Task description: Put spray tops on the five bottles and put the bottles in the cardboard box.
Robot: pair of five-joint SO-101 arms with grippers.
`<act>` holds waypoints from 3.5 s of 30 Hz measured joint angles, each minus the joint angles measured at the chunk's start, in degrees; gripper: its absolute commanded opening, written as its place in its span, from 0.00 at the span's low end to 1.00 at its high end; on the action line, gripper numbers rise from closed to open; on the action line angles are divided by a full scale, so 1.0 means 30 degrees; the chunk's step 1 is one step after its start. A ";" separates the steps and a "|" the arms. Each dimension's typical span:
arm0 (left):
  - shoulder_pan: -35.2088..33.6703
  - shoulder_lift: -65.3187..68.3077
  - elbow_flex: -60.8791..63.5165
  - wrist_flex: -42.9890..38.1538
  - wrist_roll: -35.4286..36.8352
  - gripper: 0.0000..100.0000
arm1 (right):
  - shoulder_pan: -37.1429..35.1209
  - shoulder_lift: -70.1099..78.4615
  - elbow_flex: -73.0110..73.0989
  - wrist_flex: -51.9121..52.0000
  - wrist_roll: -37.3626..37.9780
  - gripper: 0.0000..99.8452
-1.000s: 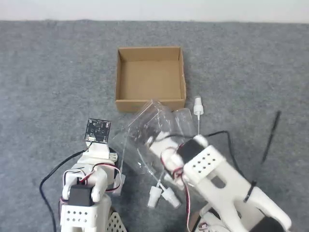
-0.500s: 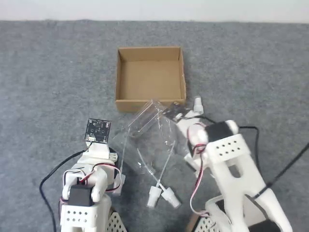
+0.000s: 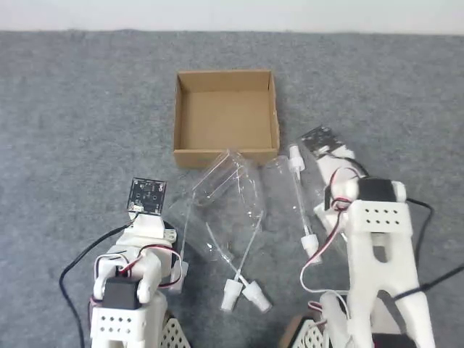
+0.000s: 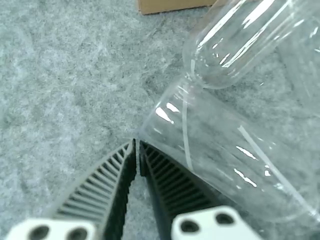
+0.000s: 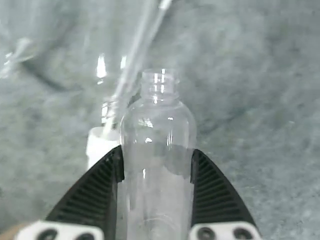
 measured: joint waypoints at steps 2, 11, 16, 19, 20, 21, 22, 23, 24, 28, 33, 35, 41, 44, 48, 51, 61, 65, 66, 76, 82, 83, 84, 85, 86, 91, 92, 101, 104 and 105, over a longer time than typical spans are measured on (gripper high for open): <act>0.0000 0.0000 0.0000 0.0000 0.0000 0.01 | 0.0557 0.0000 0.0000 -0.0557 0.0000 0.03; -0.0029 0.0000 0.0000 0.0000 0.0000 0.01 | 0.1172 0.0000 0.0293 -0.1524 0.0000 0.03; -0.0029 0.0000 0.0000 0.0000 0.0000 0.01 | 0.1172 0.0029 0.1963 -0.3106 0.0000 0.13; -0.0029 0.0000 0.0000 0.0000 0.0000 0.01 | 0.1172 0.0029 0.2520 -0.3399 0.0000 0.13; -0.0029 0.0000 0.0000 0.0000 0.0000 0.01 | 0.1172 0.0029 0.2579 -0.3429 0.0000 0.13; -0.0029 0.0000 0.0000 0.0000 0.0000 0.01 | 0.1172 0.0029 0.2579 -0.3429 0.0000 0.14; -0.0029 0.0000 0.0000 0.0000 0.0000 0.01 | 0.1172 0.0029 0.2579 -0.3458 0.0000 0.14; -0.0029 0.0000 0.0000 0.0000 0.0000 0.01 | 0.1172 0.0029 0.2579 -0.3458 0.0000 0.14; -0.0029 0.0000 0.0000 0.0000 0.0000 0.01 | 0.1172 0.0029 0.2579 -0.3458 0.0000 0.14; -0.0029 0.0000 0.0000 0.0000 0.0000 0.01 | 0.0908 0.0029 0.2842 -0.3487 0.0000 0.14; 0.0000 0.0000 0.0000 0.0000 0.0000 0.01 | -0.0527 0.0029 0.3722 -0.3487 0.0029 0.14; 0.0000 0.0000 0.0000 0.0000 0.0000 0.01 | -0.0850 0.0029 0.3722 -0.3487 0.0029 0.14; -0.0029 0.0000 0.0000 0.0000 0.0000 0.01 | -0.1289 0.0029 0.3722 -0.3487 0.0029 0.21; 0.0000 0.0000 0.0000 0.0000 0.0000 0.01 | -0.1260 0.0117 0.3722 -0.3194 0.0029 0.24; 0.0000 0.0000 0.0000 0.0000 0.0000 0.01 | -0.1260 0.1319 0.3722 -0.3106 0.0029 0.24; 0.0000 0.0000 0.0000 0.0000 0.0000 0.01 | -0.1231 0.2286 0.3722 -0.3253 0.0029 0.21; -0.0029 0.0000 0.0000 0.0000 0.0000 0.01 | -0.1260 0.4747 0.2549 -0.3604 0.0029 0.04; 0.0000 0.0000 0.0000 0.0000 0.0000 0.01 | -0.1260 0.4718 0.2462 -0.3575 0.0029 0.03; 0.0000 0.0000 0.0000 0.0000 0.0000 0.01 | -0.1260 0.4571 0.2462 -0.3341 0.0029 0.03; 0.0000 0.0000 0.0000 0.0000 0.0000 0.01 | -0.1289 -0.1084 0.2462 0.0527 0.0029 0.03; 0.0000 0.0000 0.0000 0.0000 0.0000 0.01 | -0.1319 -0.5509 0.2462 0.1993 0.0029 0.03; 0.0000 0.0000 0.0000 0.0000 0.0000 0.01 | -0.1319 -0.6183 0.2462 0.2169 0.0029 0.03; 0.0000 0.0000 0.0000 0.0000 0.0000 0.01 | -0.1348 -0.6740 0.2462 0.2286 0.0029 0.03; 0.0000 0.0000 0.0000 0.0000 0.0000 0.01 | -0.1348 -0.7238 0.2462 0.2344 0.0029 0.03; -0.0029 0.0000 0.0000 0.0000 0.0000 0.01 | -0.1348 -0.7678 0.2462 0.2344 -0.0088 0.03; -0.0029 0.0000 0.0000 0.0000 0.0000 0.01 | -0.1348 -0.9582 0.2462 0.2344 -0.1524 0.03; -0.0029 0.0000 0.0000 0.0000 0.0000 0.01 | -0.1348 -0.9875 0.2462 0.2344 -0.1758 0.03; -0.0029 0.0000 0.0000 0.0000 0.0000 0.01 | -0.1348 -1.2425 0.2462 0.1641 -0.4015 0.03; -0.0029 0.0000 0.0000 0.0000 0.0000 0.01 | -0.1348 -1.3421 0.2462 0.0879 -0.4747 0.03; -0.0029 0.0000 0.0000 0.0000 0.0000 0.01 | -0.1348 -1.3714 0.2462 0.0674 -0.4952 0.03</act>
